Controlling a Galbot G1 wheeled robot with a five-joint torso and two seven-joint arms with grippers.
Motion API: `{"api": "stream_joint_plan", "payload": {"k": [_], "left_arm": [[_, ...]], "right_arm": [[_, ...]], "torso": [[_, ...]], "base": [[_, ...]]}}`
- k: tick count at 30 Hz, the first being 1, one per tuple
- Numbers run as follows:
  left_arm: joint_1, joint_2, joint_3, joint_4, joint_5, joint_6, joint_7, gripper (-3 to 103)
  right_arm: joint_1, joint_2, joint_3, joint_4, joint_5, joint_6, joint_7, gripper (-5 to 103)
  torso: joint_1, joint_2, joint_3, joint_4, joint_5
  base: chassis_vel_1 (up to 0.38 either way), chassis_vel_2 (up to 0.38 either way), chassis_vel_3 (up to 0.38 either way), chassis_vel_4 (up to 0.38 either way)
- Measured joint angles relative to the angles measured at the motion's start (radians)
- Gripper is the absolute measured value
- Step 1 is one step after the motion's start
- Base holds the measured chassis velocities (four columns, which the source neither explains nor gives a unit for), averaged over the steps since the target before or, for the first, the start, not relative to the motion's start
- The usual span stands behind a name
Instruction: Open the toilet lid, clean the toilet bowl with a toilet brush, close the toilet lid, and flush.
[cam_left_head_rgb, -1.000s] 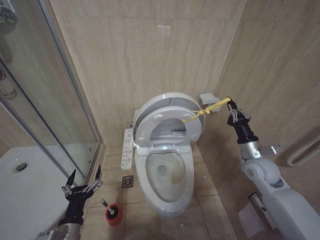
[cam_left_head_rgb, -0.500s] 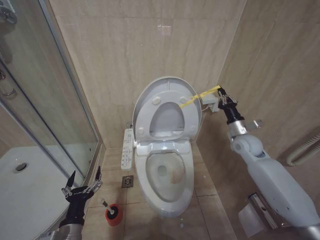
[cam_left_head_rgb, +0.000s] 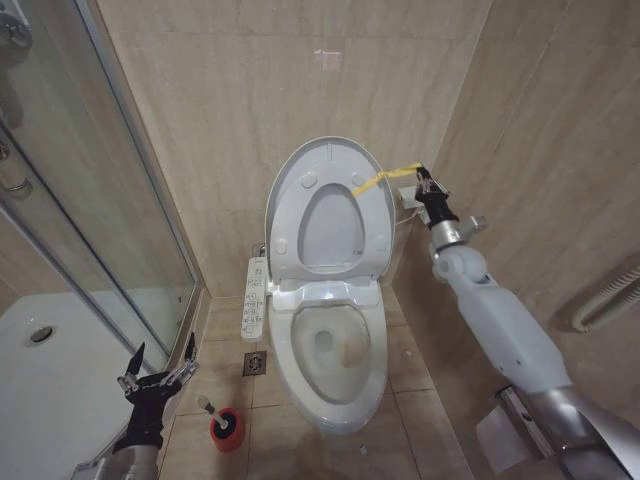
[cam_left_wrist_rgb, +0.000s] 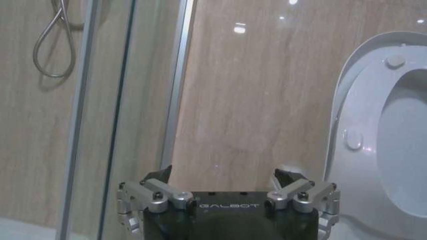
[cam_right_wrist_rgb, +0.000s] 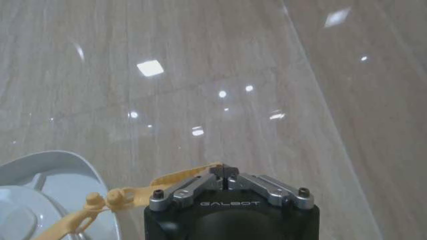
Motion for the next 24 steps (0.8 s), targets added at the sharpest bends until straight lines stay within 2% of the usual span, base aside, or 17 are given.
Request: {"api": "stream_joint_plan", "payload": {"k": [13, 17, 18, 19, 23, 24], "left_arm": [[-0.032, 0.016, 0.001, 0.037, -0.020, 0.001, 0.000, 100], [-0.033, 0.021, 0.003, 0.037, -0.023, 0.001, 0.000, 100], [-0.035, 0.022, 0.006, 0.037, -0.024, 0.001, 0.000, 100], [-0.035, 0.022, 0.006, 0.037, -0.024, 0.001, 0.000, 100], [-0.043, 0.016, 0.036, 0.037, -0.020, 0.002, 0.000, 100], [-0.043, 0.016, 0.036, 0.037, -0.020, 0.002, 0.000, 100]], "right_arm": [[0.124, 0.080, -0.059, -0.136, -0.037, -0.001, -0.010, 0], [0.073, 0.055, -0.052, -0.066, -0.036, -0.018, 0.015, 0], [0.051, 0.042, -0.047, -0.041, -0.036, -0.021, 0.021, 5], [0.051, 0.042, -0.047, -0.041, -0.036, -0.021, 0.021, 5], [-0.099, -0.036, 0.009, 0.121, -0.028, -0.020, 0.046, 5], [-0.099, -0.036, 0.009, 0.121, -0.028, -0.020, 0.046, 5]], "torso": [[0.000, 0.000, 0.000, 0.0005, 0.0001], [0.000, 0.000, 0.000, 0.0005, 0.0001], [0.000, 0.000, 0.000, 0.0004, 0.0002], [0.000, 0.000, 0.000, 0.0004, 0.0002], [0.000, 0.000, 0.000, 0.0001, 0.0006], [0.000, 0.000, 0.000, 0.0001, 0.0006]], "base": [[0.000, 0.000, 0.000, 0.000], [0.000, 0.000, 0.000, 0.000], [0.000, 0.000, 0.000, 0.000], [0.000, 0.000, 0.000, 0.000], [0.000, 0.000, 0.000, 0.000], [0.000, 0.000, 0.000, 0.000]]}}
